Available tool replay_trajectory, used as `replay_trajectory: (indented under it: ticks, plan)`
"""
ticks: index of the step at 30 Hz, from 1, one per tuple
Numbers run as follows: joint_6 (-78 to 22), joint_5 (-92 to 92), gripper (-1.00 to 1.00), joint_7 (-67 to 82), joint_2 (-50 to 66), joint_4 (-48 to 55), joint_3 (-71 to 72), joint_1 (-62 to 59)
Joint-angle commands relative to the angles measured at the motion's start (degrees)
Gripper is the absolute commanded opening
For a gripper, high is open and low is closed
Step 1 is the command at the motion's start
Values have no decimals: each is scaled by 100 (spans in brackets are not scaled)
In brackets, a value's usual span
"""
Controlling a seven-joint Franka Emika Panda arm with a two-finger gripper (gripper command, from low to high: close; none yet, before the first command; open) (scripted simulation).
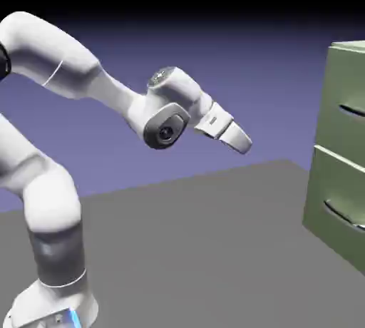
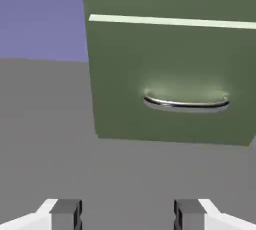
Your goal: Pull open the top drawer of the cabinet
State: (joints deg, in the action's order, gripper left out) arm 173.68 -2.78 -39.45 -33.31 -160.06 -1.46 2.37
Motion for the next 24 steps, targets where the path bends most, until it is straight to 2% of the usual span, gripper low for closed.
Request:
replay_trajectory:
  ticks: [1,24]
  plan:
    - [-27,-231,0,250,-54,79,-121,140]
    - [-653,-5531,0,5981,-1291,1883,-2912,3345]
